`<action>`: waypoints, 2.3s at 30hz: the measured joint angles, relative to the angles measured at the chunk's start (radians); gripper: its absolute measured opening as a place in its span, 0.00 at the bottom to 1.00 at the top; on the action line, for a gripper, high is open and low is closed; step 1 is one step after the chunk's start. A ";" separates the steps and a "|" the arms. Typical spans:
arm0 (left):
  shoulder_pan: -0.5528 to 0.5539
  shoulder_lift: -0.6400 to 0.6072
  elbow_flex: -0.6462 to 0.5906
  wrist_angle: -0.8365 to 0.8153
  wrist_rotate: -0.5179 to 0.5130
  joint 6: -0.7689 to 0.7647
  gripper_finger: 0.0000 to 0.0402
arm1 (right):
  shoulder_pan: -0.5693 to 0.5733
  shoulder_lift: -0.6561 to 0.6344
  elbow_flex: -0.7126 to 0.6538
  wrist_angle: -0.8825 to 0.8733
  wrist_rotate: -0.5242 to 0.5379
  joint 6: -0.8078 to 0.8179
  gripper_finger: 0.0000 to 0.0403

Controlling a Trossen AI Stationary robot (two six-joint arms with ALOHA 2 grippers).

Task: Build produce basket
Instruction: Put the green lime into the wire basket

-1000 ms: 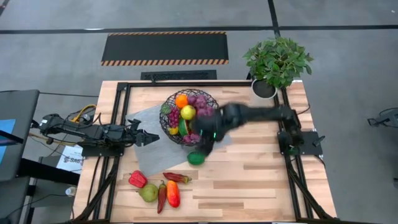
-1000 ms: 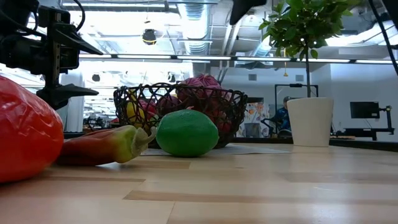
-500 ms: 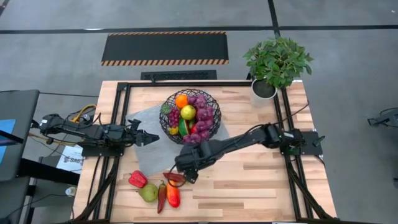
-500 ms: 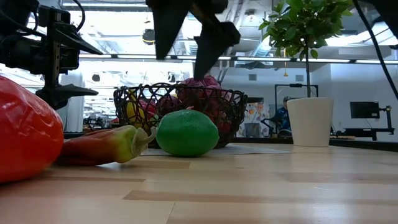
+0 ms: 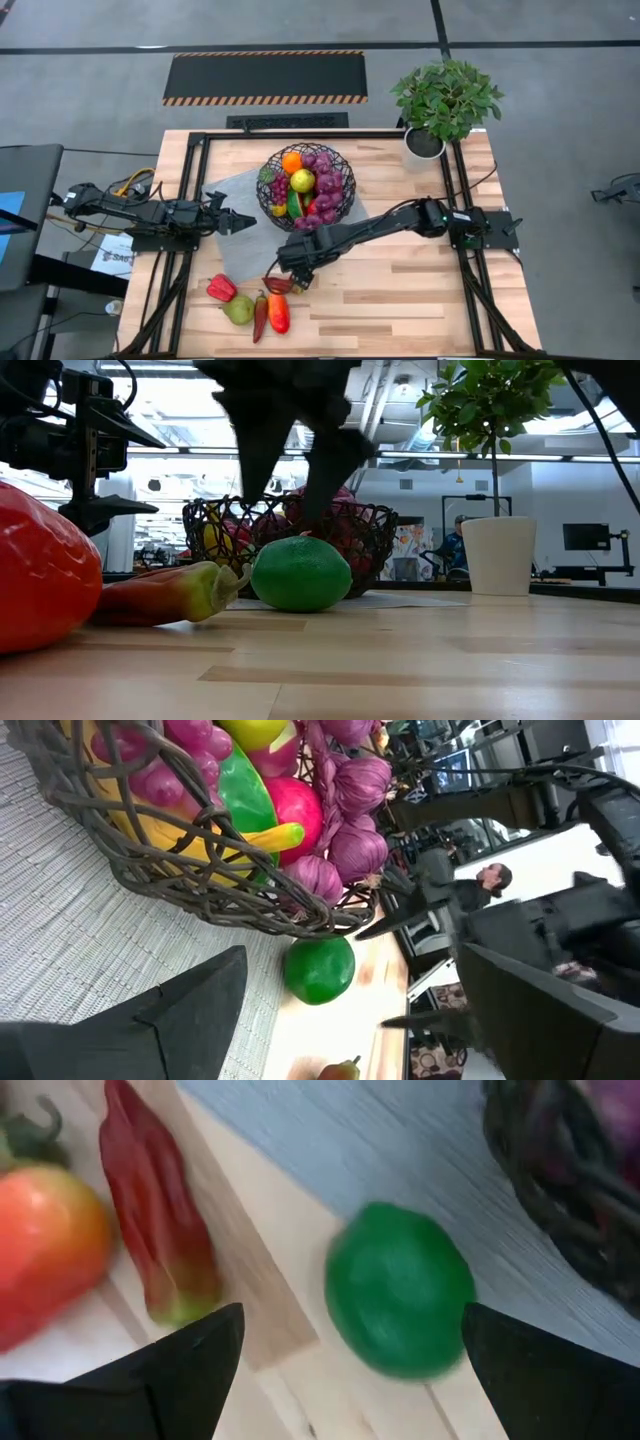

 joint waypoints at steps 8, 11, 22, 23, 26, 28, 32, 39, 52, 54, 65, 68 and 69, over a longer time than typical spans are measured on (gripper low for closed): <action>0.000 0.000 0.000 0.000 0.002 -0.001 0.86 | -0.011 0.004 -0.097 0.006 -0.012 0.021 0.97; 0.000 0.000 0.000 0.000 0.002 -0.001 0.86 | -0.001 0.004 -0.133 0.008 -0.031 0.021 0.97; 0.000 0.000 0.000 0.000 0.001 0.004 0.86 | 0.018 0.004 -0.162 0.056 -0.024 0.056 0.86; 0.000 0.000 0.000 0.000 0.001 0.004 0.86 | 0.015 0.004 -0.162 0.066 -0.024 0.056 0.83; 0.000 0.000 0.000 0.000 0.000 0.004 0.86 | 0.005 0.004 -0.162 0.084 -0.025 0.049 0.75; 0.000 0.000 0.000 0.000 0.000 0.003 0.86 | 0.000 0.004 -0.162 0.086 -0.026 0.050 0.68; 0.000 0.000 0.000 0.000 0.002 0.003 0.86 | 0.006 0.003 -0.162 0.087 -0.036 0.050 0.54; 0.000 0.000 0.000 0.000 0.002 0.003 0.86 | 0.030 0.001 -0.107 0.080 -0.097 0.023 0.26; 0.000 0.000 0.000 -0.002 0.022 0.002 0.86 | 0.039 -0.002 0.000 0.078 -0.109 -0.094 0.38; 0.000 0.000 0.000 -0.003 0.029 0.002 0.86 | 0.027 -0.002 0.001 0.114 -0.131 -0.120 0.51; 0.000 0.000 0.000 -0.005 0.047 -0.011 0.86 | -0.012 0.001 0.001 0.286 -0.055 -0.386 0.91; 0.000 0.000 0.000 -0.006 0.055 -0.011 0.86 | -0.030 0.002 0.001 0.283 -0.042 -0.409 0.90; 0.000 0.000 0.000 -0.006 0.055 -0.011 0.86 | -0.031 0.002 0.001 0.291 -0.043 -0.437 0.89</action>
